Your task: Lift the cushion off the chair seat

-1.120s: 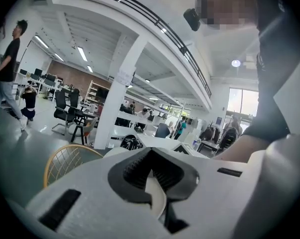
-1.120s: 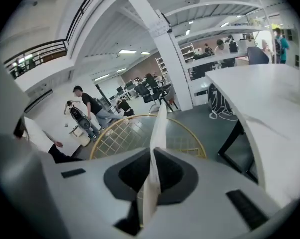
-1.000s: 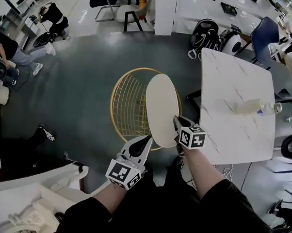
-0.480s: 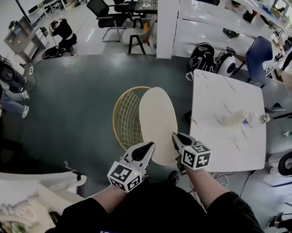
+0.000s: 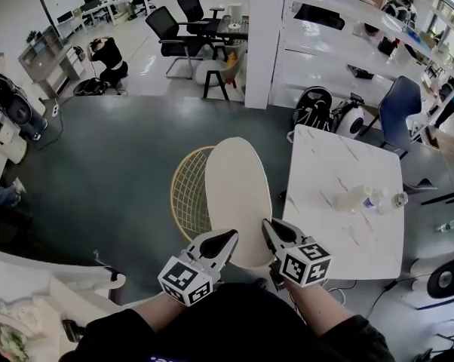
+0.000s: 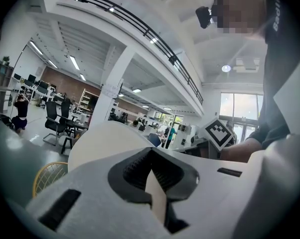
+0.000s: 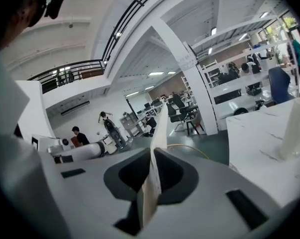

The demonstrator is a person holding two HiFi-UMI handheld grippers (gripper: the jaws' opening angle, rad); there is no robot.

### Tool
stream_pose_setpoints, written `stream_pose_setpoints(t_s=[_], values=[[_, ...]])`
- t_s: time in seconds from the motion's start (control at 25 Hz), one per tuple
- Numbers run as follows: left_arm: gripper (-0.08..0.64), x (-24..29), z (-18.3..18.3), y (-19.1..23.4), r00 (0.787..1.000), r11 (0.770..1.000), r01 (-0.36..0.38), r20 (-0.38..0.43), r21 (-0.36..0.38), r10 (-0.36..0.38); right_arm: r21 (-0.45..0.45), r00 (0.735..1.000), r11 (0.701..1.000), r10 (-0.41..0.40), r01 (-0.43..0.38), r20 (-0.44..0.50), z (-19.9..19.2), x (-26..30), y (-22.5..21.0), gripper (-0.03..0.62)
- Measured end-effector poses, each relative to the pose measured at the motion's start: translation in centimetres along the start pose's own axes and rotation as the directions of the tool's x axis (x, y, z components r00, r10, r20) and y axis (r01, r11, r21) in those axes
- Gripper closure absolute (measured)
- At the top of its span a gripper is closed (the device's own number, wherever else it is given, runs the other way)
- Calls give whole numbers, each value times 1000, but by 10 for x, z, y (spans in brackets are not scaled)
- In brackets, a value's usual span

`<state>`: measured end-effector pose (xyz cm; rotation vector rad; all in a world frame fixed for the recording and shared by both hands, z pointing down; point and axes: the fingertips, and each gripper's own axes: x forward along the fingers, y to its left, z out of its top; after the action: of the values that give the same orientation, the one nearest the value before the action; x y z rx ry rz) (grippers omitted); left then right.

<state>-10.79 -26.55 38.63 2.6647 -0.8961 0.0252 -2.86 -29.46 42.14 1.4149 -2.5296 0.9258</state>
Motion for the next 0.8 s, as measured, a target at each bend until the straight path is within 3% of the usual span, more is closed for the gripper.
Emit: stream_pose_setpoints(t_s=[0.24,0.8], values=[[548,2,2,-19,1000,999,23,13,35,-23,-41,998,999,33,-31,45,3,-20,17,551],[548,1,-10,-31,999,999,35,-9,32,-35,-41,998,998,53,-53,19,-18,-29,27,551]])
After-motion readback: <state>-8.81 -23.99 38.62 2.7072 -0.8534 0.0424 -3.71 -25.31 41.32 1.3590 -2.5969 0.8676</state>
